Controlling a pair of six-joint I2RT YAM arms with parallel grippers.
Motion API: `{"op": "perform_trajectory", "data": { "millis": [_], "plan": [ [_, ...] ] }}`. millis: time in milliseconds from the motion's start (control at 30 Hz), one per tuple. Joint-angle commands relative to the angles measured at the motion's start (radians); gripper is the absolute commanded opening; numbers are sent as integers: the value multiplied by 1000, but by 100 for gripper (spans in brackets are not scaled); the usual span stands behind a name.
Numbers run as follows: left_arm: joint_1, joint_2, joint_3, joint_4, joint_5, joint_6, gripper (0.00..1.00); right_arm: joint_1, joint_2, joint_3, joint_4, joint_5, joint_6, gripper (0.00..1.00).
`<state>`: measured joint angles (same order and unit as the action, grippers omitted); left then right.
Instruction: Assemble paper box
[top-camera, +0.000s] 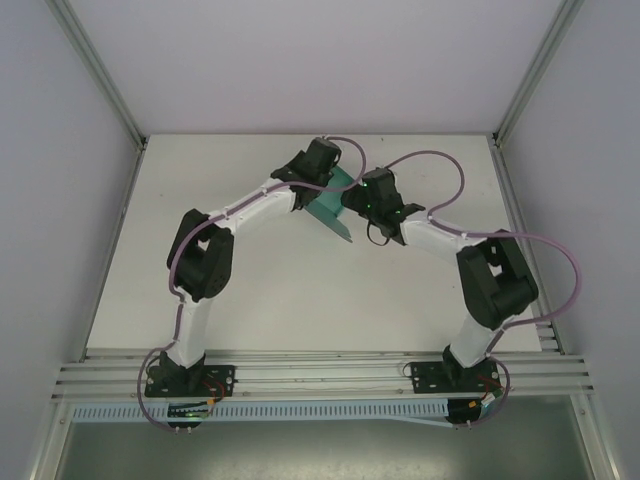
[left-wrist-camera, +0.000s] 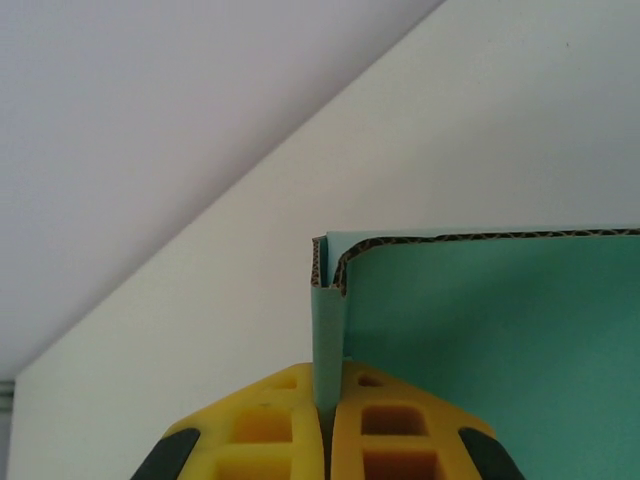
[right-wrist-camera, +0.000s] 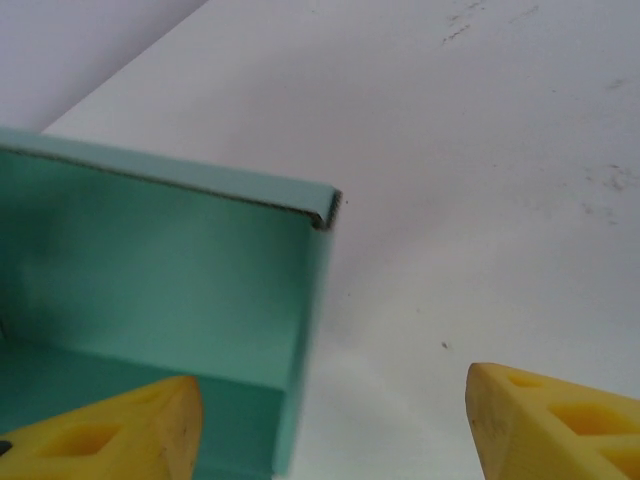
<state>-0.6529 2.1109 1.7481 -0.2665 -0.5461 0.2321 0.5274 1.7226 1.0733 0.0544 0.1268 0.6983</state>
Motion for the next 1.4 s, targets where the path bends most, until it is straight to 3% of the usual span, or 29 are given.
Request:
{"op": "perform_trajectory", "data": {
  "millis": [0,133,433,833,967,1167,1367],
  "plan": [
    [-1,-10,-23,-21,-27,-159,0,3,72,35,40,3,42,69],
    [-4,-21,-73,-20,5,-242,0,2,143,75,47,0,53,61],
    [-21,-27,-156,40,17,-277,0,2,268,195,4,49,17,23],
    [-21,-11,-162,36,5,-380,0,26,250,140,-75,81,46,28],
    [-21,-51,-221,92,2,-397,0,26,266,173,-121,108,38,22],
    [-21,-74,-268,151,15,-388,0,30,255,154,-79,204,3,0],
    [-21,-43,-335,251,-28,-356,9,91,153,16,105,395,-104,0]
  ]
}}
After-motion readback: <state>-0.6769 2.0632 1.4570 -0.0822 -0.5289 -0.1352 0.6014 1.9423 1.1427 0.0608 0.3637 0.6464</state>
